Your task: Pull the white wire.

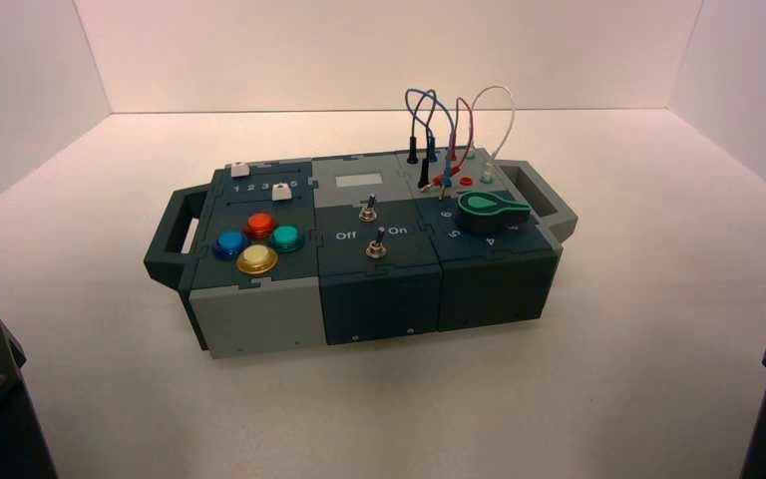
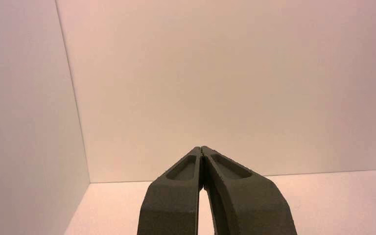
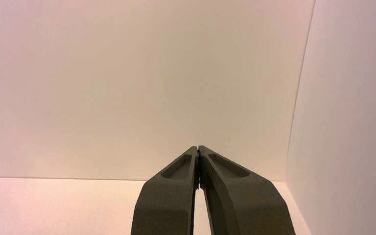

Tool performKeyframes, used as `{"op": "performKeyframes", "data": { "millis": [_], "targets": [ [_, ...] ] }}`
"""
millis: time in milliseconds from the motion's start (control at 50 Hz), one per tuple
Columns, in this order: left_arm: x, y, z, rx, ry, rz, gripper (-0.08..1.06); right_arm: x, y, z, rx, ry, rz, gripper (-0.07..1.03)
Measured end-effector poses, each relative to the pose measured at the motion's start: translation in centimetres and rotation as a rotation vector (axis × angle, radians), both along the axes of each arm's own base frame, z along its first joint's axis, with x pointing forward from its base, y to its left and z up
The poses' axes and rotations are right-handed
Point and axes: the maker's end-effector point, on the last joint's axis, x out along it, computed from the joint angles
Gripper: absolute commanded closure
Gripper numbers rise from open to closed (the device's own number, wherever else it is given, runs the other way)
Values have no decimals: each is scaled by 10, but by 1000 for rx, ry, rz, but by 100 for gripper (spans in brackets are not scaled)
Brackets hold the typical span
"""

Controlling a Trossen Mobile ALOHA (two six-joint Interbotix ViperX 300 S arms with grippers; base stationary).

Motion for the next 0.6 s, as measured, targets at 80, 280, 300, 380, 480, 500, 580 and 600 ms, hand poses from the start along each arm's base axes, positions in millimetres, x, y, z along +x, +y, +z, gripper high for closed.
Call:
{"op": "performKeyframes", "data": {
  "millis": [80,280,300,380,480,500,580,600],
  "targets": [
    [0,0,0,-2,-1,2,100,0,0,0,0,0,0,99],
    [0,0,0,0,-2,2,100,0,0,0,0,0,0,99],
    [0,0,0,0,-2,0,100,0,0,0,-2,0,0,99],
    [0,0,0,0,2,-2,100,0,0,-1,-2,5,0,99],
    [0,-4,-5,2,26,-17,100,0,0,-2,0,11,2,99],
    [0,-6,-7,4,37,-22,100,0,1,-2,1,12,3,99],
    [2,-14,-13,7,76,-55,100,2,2,-4,2,26,9,99],
    [3,-17,-14,10,87,-65,100,2,3,-6,2,34,11,99]
  ]
}}
